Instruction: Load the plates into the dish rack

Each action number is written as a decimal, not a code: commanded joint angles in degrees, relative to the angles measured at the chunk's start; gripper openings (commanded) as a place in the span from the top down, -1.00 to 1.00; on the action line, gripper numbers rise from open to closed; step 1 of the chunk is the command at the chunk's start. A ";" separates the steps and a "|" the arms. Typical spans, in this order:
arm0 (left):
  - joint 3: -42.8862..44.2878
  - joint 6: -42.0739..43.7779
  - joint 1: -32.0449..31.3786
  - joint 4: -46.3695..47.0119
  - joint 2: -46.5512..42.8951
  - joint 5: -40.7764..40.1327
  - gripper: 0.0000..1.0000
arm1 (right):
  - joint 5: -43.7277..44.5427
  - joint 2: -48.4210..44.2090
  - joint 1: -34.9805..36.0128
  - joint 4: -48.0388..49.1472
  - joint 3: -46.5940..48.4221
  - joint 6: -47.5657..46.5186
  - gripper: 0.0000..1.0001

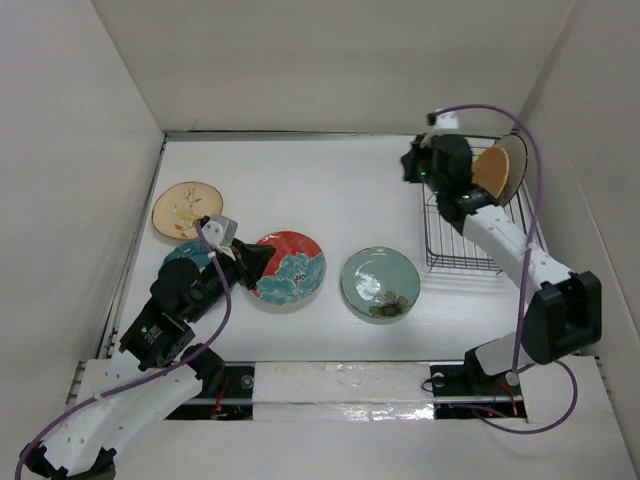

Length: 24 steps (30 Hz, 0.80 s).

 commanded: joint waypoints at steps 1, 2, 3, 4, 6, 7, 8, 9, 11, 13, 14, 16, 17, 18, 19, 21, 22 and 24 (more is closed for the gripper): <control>1.60 0.29 -0.23 2.05 -0.02 -2.62 1.00 | -10.82 4.85 10.29 -2.14 -0.37 2.77 1.00; 1.60 0.29 -0.23 1.96 -0.37 -3.76 1.00 | -11.79 6.43 12.16 -1.27 -0.46 3.47 0.96; 1.52 0.20 -0.23 1.87 -0.37 -3.85 1.00 | -12.93 9.66 13.66 -0.74 -0.37 4.61 0.90; 1.52 0.12 -0.23 1.87 -0.63 -3.85 1.00 | -14.51 11.35 15.94 -0.65 -0.19 5.06 0.70; 1.34 0.20 -0.23 1.96 -0.99 -5.70 1.00 | -19.69 16.80 17.54 1.63 0.51 6.46 0.31; 1.34 0.20 -0.23 2.13 -0.90 -5.70 1.00 | -21.71 18.73 18.15 1.72 2.16 6.47 0.01; 1.34 0.20 -0.23 2.22 -0.73 -5.61 1.00 | -23.99 20.75 19.20 0.85 3.31 6.55 -0.08; 1.43 0.20 -0.23 2.22 -0.46 -5.53 1.00 | -24.45 22.51 19.73 0.41 4.37 6.38 -0.15; 1.43 0.29 -0.23 2.13 0.15 -5.26 0.80 | -27.77 27.52 19.74 -0.64 7.35 6.29 -0.26; 1.43 0.29 -0.23 2.05 0.42 -5.17 0.64 | -30.68 31.73 20.27 -1.61 8.76 6.38 -0.27; 1.43 0.29 -0.23 2.04 0.77 -5.17 0.61 | -32.00 32.89 20.27 -1.79 9.82 6.38 -0.26; 1.52 0.38 -0.23 2.04 0.94 -5.26 0.57 | -33.06 34.91 20.79 -2.14 10.70 6.21 -0.26; 1.52 0.38 -0.23 2.04 1.12 -5.35 0.56 | -35.33 36.66 20.79 -2.58 11.58 6.12 -0.26; 1.52 0.38 -0.23 2.04 1.21 -5.26 0.55 | -36.57 37.46 20.79 -2.58 11.85 6.12 -0.26; 1.52 0.38 -0.23 2.04 1.30 -5.35 0.54 | -37.71 38.25 20.79 -2.49 12.11 6.20 -0.23; 1.52 0.38 0.30 2.13 1.38 -4.82 0.53 | -40.44 40.44 20.79 -2.49 12.55 6.73 -0.19; 1.52 0.47 0.91 2.22 1.38 -4.73 0.53 | -41.58 41.07 20.79 -2.15 12.46 6.99 -0.15; 1.43 0.38 1.44 2.22 1.38 -4.65 0.52 | -44.05 42.82 20.79 -1.44 12.55 7.61 -0.10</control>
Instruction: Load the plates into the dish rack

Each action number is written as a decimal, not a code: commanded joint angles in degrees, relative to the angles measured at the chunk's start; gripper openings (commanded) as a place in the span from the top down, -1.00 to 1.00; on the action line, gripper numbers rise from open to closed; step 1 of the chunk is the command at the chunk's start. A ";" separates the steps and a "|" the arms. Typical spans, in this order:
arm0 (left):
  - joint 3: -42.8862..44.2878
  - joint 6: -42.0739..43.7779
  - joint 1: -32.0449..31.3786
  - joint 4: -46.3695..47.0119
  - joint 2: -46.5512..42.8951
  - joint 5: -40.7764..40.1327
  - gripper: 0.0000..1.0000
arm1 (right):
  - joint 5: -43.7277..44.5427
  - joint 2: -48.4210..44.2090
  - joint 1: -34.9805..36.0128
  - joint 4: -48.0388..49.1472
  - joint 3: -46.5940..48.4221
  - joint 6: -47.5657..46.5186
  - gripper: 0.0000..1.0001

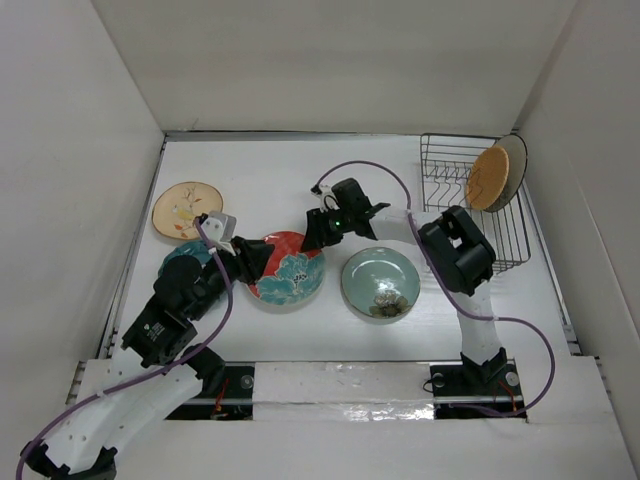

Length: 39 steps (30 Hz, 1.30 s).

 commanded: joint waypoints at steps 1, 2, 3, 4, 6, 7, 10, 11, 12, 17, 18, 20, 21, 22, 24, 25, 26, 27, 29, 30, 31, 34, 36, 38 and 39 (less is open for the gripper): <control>1.43 0.18 1.42 2.37 0.07 0.01 0.51 | -5.87 3.18 0.47 0.46 1.10 1.29 -0.03; 1.43 0.18 1.42 2.46 -0.01 0.01 0.51 | -5.87 3.36 0.47 1.16 0.84 1.56 0.02; 1.43 0.18 1.42 2.46 0.07 0.01 0.51 | -6.13 3.71 0.47 1.17 0.83 1.91 0.10; 1.43 0.09 1.42 2.46 0.07 0.27 0.50 | -6.48 4.06 -0.23 1.17 0.57 2.26 0.30; 1.34 0.18 1.95 2.46 0.25 1.59 0.49 | -6.57 3.80 -0.76 2.91 0.13 2.96 0.49; 1.43 0.18 1.95 2.46 0.16 1.59 0.49 | -6.40 3.10 -1.37 3.01 -0.13 2.96 0.64; 1.43 0.09 1.95 2.46 0.16 1.50 0.48 | -5.52 0.65 -2.95 3.28 -1.19 3.32 0.88; 1.43 0.09 1.95 2.46 0.07 1.42 0.48 | -5.60 -0.06 -3.48 3.19 -1.62 3.32 0.96; 1.43 0.18 1.95 2.38 -0.01 1.42 0.48 | -5.69 -0.85 -4.27 3.27 -1.89 3.58 1.00; 1.43 0.18 1.95 2.46 -0.37 1.59 0.46 | -7.01 -8.83 -5.42 6.60 -3.29 5.51 1.00; 1.43 0.09 1.95 2.46 -0.37 1.68 0.47 | -7.18 -10.42 -5.42 8.01 -3.99 7.43 1.00; 1.43 0.09 1.95 2.55 -0.63 1.94 0.46 | -7.36 -13.59 -7.52 13.17 -4.96 9.81 1.00; 1.43 0.09 1.95 2.46 -0.80 2.03 0.46 | -7.01 -17.08 -8.49 15.30 -5.66 12.34 1.00; 1.43 0.09 1.95 2.55 -0.89 2.21 0.44 | -6.58 -18.86 -9.72 16.80 -6.80 13.24 1.00; 1.34 0.09 1.95 2.64 -1.51 2.82 0.37 | -3.17 -22.46 -14.81 17.60 -7.34 14.04 1.00; 1.34 0.09 1.95 2.73 -1.68 3.08 0.34 | -1.66 -26.22 -16.83 17.34 -8.12 14.13 1.00; 1.34 0.18 1.95 2.64 -2.03 3.69 0.33 | 2.61 -28.26 -20.94 16.73 -8.65 13.60 1.00; 1.43 0.09 1.95 2.64 -2.21 3.87 0.33 | 5.35 -30.37 -22.89 15.42 -9.01 12.90 1.00; 1.43 0.18 1.95 2.64 -3.09 4.40 0.31 | 9.41 -36.70 -26.50 13.13 -10.58 11.76 1.00; 1.34 0.18 1.95 2.73 -3.44 4.67 0.31 | 15.25 -38.81 -29.04 11.90 -10.77 8.80 1.00; 1.34 0.18 1.95 2.81 -3.79 4.84 0.31 | 19.75 -40.74 -29.93 10.15 -10.59 6.76 1.00; 1.25 0.09 1.95 2.90 -4.93 5.72 0.29 | 39.26 -46.29 -31.08 3.72 -8.75 -2.46 1.00; 1.17 0.01 1.95 2.90 -5.73 6.51 0.27 | 48.13 -47.88 -32.40 2.84 -8.05 -7.64 1.00; 1.16 0.01 1.95 2.81 -6.25 7.74 0.25 | 49.94 -47.79 -35.29 2.49 -7.00 -9.42 1.00; 1.08 -0.08 1.95 2.81 -6.43 7.92 0.25 | 51.60 -47.44 -35.91 2.57 -6.55 -11.69 1.00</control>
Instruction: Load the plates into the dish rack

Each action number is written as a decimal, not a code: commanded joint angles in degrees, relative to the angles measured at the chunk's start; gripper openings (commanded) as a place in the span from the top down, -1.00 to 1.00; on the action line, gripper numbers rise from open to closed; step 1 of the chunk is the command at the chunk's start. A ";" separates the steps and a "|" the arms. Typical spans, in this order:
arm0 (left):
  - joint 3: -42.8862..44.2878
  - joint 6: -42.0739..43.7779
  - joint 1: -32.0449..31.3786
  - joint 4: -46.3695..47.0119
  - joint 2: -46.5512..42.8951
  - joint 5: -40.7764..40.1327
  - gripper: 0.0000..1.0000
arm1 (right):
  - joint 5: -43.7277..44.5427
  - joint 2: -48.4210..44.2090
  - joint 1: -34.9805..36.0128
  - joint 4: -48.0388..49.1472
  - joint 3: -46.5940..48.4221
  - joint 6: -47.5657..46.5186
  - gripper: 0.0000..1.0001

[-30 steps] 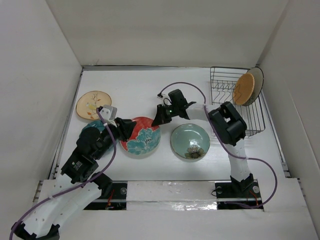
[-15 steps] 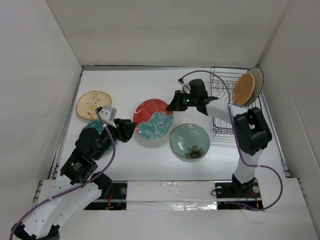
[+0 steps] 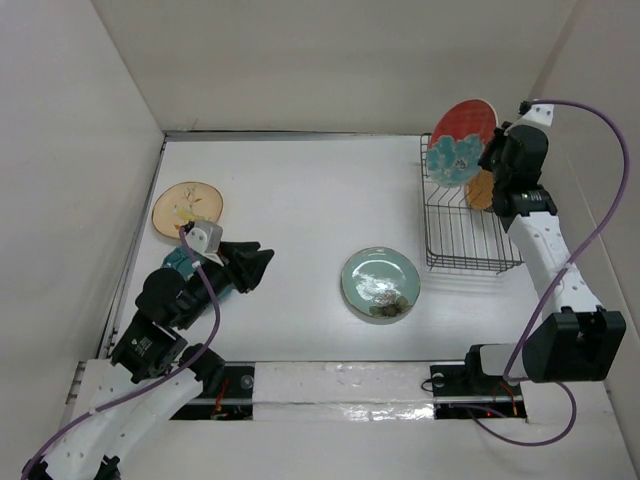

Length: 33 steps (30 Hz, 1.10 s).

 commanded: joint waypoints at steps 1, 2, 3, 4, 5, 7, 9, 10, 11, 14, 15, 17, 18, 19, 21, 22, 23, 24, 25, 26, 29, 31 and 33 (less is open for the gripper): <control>1.08 -0.06 0.22 2.51 -1.03 2.48 0.25 | 10.19 -0.43 -1.23 4.41 5.71 -6.90 1.00; 1.08 -0.06 0.22 2.42 -1.56 2.57 0.24 | 10.81 -0.08 -2.37 3.89 6.59 -7.87 1.00; 0.99 -0.15 0.22 2.33 -1.73 2.57 0.24 | 11.77 0.28 -2.90 4.06 7.38 -8.92 1.00; 0.90 -0.23 0.22 2.07 -2.08 2.65 0.24 | 12.30 1.15 -2.91 4.32 8.61 -11.11 1.00; 0.81 -0.41 0.22 1.98 -2.61 2.92 0.24 | 12.66 1.77 -3.78 4.23 9.40 -11.91 1.00; 0.55 -0.50 0.22 1.98 -3.14 3.36 0.24 | 13.01 3.96 -4.49 3.79 11.07 -15.23 1.00; 0.46 -0.67 0.22 1.98 -3.41 3.88 0.24 | 15.28 4.85 -4.49 3.79 12.05 -17.53 1.00; 0.46 -0.68 0.22 2.07 -3.49 4.06 0.23 | 15.82 5.46 -4.49 3.79 12.22 -19.46 1.00; 0.55 -0.59 0.22 2.07 -3.49 4.23 0.23 | 16.26 5.55 -4.49 3.88 12.22 -20.26 1.00; 0.55 -0.59 0.22 2.16 -3.67 4.41 0.23 | 16.79 5.99 -5.01 3.79 12.75 -21.67 1.00; 0.55 -0.67 0.22 2.07 -3.58 4.41 0.23 | 17.23 5.99 -5.01 3.79 13.10 -21.94 1.00; 0.55 -0.59 0.22 2.15 -3.67 4.50 0.23 | 17.40 5.90 -5.01 3.79 13.71 -22.46 1.00; 0.55 -0.67 0.22 2.16 -3.58 4.41 0.23 | 17.75 5.82 -5.01 3.97 14.07 -22.64 1.00; 0.55 -0.59 0.22 2.16 -3.58 4.41 0.23 | 17.85 5.73 -5.01 4.06 14.94 -23.25 1.00; 0.55 -0.59 0.22 2.16 -3.67 4.41 0.23 | 17.85 6.16 -5.01 3.79 16.08 -23.78 1.00; 0.55 -0.59 0.22 2.16 -3.67 4.41 0.23 | 17.76 6.52 -5.01 3.79 17.22 -24.31 1.00; 0.55 -0.59 0.22 2.16 -3.67 4.41 0.23 | 17.67 6.95 -5.01 1.79 17.67 -24.49 1.00; 0.55 -0.59 0.22 2.24 -3.67 4.41 0.23 | 17.15 7.48 -5.01 1.34 18.02 -24.57 1.00; 0.55 -0.59 0.22 2.16 -3.76 4.41 0.23 | 16.45 8.53 -5.01 0.81 18.29 -24.92 1.00; 0.55 -0.59 0.22 2.07 -3.76 4.32 0.23 | 16.00 9.06 -5.01 -0.07 18.72 -24.93 1.00; 0.55 -0.59 0.22 1.98 -3.76 4.24 0.22 | 15.74 10.73 -5.01 -0.34 18.20 -24.84 1.00; 0.55 -0.59 0.22 2.07 -3.67 4.24 0.23 | 15.91 11.53 -4.49 -0.34 17.76 -24.93 1.00; 0.55 -0.50 0.22 2.07 -3.67 4.24 0.23 | 17.48 12.93 -3.96 -0.25 17.06 -25.63 1.00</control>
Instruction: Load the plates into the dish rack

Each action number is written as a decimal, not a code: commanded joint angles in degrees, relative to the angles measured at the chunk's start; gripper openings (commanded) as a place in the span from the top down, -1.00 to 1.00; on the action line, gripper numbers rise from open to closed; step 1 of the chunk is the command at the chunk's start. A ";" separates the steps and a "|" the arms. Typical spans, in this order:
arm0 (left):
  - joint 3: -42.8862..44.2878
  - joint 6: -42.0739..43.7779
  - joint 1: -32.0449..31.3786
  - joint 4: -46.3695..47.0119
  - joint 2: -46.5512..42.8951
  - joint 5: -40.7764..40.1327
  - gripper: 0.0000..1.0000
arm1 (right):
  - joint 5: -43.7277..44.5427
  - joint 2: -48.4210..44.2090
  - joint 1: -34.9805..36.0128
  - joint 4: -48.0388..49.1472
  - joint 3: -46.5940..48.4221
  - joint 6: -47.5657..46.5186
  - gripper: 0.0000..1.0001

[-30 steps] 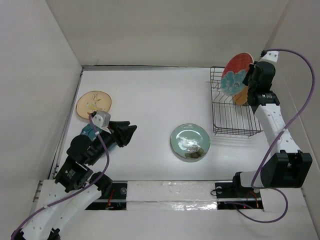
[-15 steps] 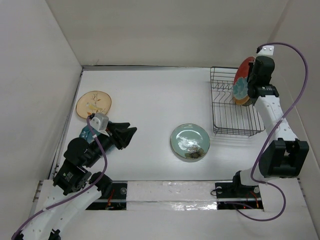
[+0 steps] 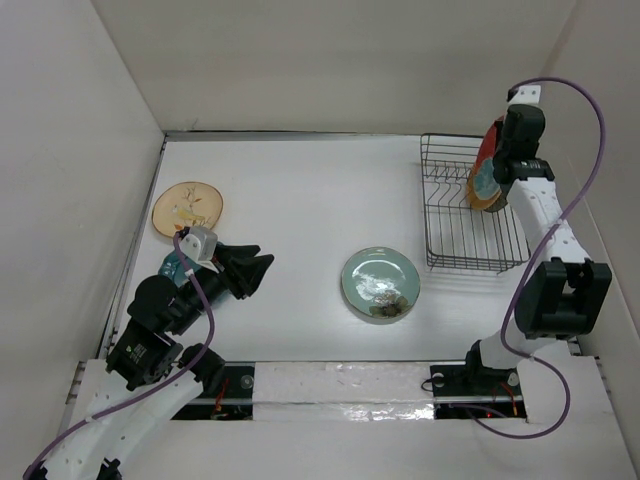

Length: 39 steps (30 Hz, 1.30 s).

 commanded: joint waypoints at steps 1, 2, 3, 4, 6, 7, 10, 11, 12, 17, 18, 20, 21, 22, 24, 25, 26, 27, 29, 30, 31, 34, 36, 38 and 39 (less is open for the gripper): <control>0.55 -0.26 0.22 2.11 -0.70 0.78 0.23 | 2.72 -0.14 1.15 8.69 2.96 -2.15 1.00; 0.55 -0.35 0.22 2.20 -0.70 0.70 0.23 | 3.16 0.39 1.16 9.47 2.61 -2.68 1.00; 0.55 -0.26 0.22 2.20 -0.78 0.70 0.22 | 3.86 0.57 1.77 9.92 1.74 -3.12 1.00; 0.55 -0.35 0.22 2.11 -0.70 0.70 0.22 | 3.86 0.74 1.77 9.92 1.47 -3.48 1.00; 0.55 -0.26 0.22 2.20 -0.61 0.61 0.23 | 3.69 1.01 1.77 10.27 0.94 -3.48 1.00; 0.55 -0.26 0.22 2.11 -0.70 0.69 0.23 | 3.60 1.10 1.77 10.27 0.68 -3.39 1.00; 0.55 -0.35 0.22 2.02 -0.61 0.61 0.23 | 2.29 1.97 2.30 9.66 0.23 -2.52 1.00; 0.55 -0.26 0.22 2.11 -0.61 0.52 0.23 | 2.20 2.24 2.30 8.96 0.06 -2.08 1.00; 0.55 -0.35 0.22 2.02 -0.52 0.43 0.22 | 2.37 2.59 2.82 8.95 -0.12 -1.73 1.00; 0.46 -0.26 0.22 2.02 -0.08 0.34 0.23 | 2.72 3.30 2.83 7.99 -1.87 3.89 0.35; 0.46 -0.26 0.22 2.11 0.09 0.34 0.23 | 2.64 3.03 2.83 7.90 -2.14 5.03 0.25; 0.55 -0.26 0.22 2.02 0.36 0.34 0.23 | 1.93 1.81 2.83 7.03 -2.23 8.81 0.02; 0.46 -0.26 0.22 2.02 0.62 0.26 0.22 | 1.32 1.28 2.83 6.67 -2.23 9.96 0.00; 0.46 -0.26 0.22 2.11 0.71 0.17 0.22 | 0.27 0.06 2.83 5.71 -2.14 11.71 -0.02; 0.46 -0.26 0.22 2.11 1.06 0.08 0.22 | 0.17 -1.53 2.83 4.74 -1.88 14.97 -0.03; 0.46 -0.26 0.22 2.02 1.15 -0.09 0.23 | -1.22 -2.67 3.44 4.47 -2.14 17.33 -0.03; 0.46 -0.35 0.22 2.02 1.50 -0.27 0.23 | -2.10 -3.99 3.96 4.30 -2.66 18.57 -0.03; 0.46 -0.26 0.22 2.02 1.76 -0.36 0.23 | -3.16 -7.13 3.97 4.38 -3.45 19.89 -0.02; 0.46 -0.35 0.22 2.11 2.55 -0.62 0.25 | -6.32 -10.84 6.33 5.43 -7.49 23.40 0.09; 0.46 -0.26 0.22 2.11 2.82 -0.62 0.28 | -7.72 -15.03 7.13 5.96 -9.42 24.37 0.19; 0.55 -0.26 0.22 2.02 3.34 -0.71 0.31 | -10.52 -17.25 8.00 6.49 -13.52 26.38 0.64; 0.64 -0.26 0.22 2.11 5.10 -0.71 0.54 | -15.45 -25.93 12.66 7.72 -20.84 31.48 1.00; 0.72 -0.26 0.22 2.11 6.68 -0.80 0.91 | -16.69 -30.52 17.73 7.28 -28.74 34.74 1.00; 0.90 -0.26 0.22 1.94 7.82 -0.89 1.00 | -16.01 -37.35 21.27 4.49 -33.50 39.65 1.00; 0.90 -0.26 0.22 1.94 8.87 -0.71 1.00 | -15.48 -39.92 22.94 3.25 -37.87 41.33 1.00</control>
